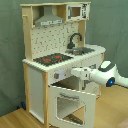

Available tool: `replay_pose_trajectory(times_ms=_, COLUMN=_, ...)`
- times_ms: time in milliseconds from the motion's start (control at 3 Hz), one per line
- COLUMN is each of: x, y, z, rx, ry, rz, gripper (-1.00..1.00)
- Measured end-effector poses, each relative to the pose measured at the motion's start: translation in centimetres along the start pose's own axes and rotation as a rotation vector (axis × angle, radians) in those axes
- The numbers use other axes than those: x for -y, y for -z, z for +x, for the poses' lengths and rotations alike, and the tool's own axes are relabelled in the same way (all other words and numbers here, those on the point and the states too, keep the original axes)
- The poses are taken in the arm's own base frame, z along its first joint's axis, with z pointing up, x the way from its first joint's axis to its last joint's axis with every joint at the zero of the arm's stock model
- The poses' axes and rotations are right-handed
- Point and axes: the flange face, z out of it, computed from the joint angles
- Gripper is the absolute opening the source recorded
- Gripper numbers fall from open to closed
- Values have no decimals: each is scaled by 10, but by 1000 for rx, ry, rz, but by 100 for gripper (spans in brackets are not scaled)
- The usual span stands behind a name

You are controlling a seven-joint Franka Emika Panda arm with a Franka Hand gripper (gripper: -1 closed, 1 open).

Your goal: Play with the kitchen

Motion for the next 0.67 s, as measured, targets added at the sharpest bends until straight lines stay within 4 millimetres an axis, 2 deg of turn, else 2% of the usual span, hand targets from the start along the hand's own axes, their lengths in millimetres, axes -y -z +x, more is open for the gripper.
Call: replay_pose_trajectory(times_ms=667, x=-63, y=62, z=-3, rx=-15, ry=-66, rz=-132, gripper=100)
